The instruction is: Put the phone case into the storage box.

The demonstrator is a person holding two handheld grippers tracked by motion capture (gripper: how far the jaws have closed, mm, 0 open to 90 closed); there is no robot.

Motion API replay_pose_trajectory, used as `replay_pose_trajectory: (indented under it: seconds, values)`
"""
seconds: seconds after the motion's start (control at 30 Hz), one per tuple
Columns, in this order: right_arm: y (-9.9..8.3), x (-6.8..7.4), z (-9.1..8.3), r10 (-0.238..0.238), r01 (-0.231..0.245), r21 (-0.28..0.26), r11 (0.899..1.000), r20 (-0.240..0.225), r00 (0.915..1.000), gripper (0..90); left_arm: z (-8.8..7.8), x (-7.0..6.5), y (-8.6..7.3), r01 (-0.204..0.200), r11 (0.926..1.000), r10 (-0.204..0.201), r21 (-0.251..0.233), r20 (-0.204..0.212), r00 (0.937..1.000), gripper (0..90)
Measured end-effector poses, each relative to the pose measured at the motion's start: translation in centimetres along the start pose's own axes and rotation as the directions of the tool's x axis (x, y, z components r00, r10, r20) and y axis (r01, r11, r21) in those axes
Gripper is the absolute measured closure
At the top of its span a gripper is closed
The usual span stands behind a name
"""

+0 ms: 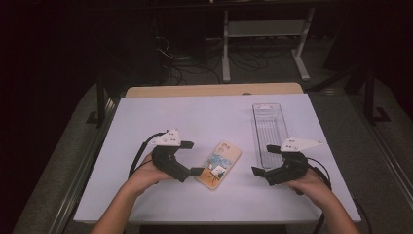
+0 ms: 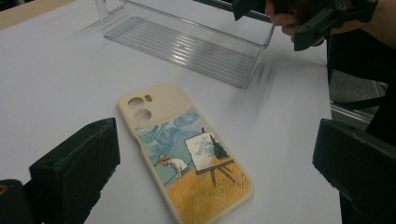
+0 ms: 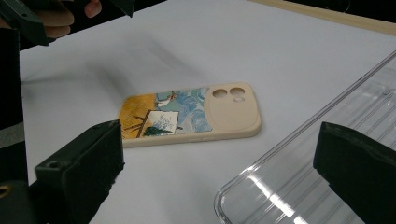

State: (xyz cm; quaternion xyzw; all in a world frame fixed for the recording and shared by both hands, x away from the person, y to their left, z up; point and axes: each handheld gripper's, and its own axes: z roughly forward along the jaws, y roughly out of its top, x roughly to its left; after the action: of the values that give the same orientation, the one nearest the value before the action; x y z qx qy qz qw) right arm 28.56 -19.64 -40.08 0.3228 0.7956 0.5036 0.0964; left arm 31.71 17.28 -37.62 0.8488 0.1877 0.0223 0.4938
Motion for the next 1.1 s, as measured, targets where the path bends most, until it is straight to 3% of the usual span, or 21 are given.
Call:
replay_pose_trajectory:
  seconds: [0.6, 0.67, 1.1]
  values:
    - [0.0, 0.0, 0.0, 0.0, 0.0, 0.001, 1.0, -0.004, 1.0, 1.3, 2.4, -0.3, 1.0, -0.013, 0.9999, 0.013, -0.005, 0.026, 0.9996, 0.3]
    - [0.0, 0.0, 0.0, -0.001, 0.001, 0.001, 1.0, -0.005, 1.0, 1.3, 2.6, -0.4, 1.0, -0.024, 0.9997, 0.024, -0.008, 0.016, 0.9996, 5.6]
    - [0.0, -0.1, 0.0, -0.004, 0.004, 0.002, 1.0, -0.007, 1.0, 1.4, 4.5, -1.0, 0.7, -0.035, 0.9985, 0.034, 0.041, 0.026, 0.9991, 16.6]
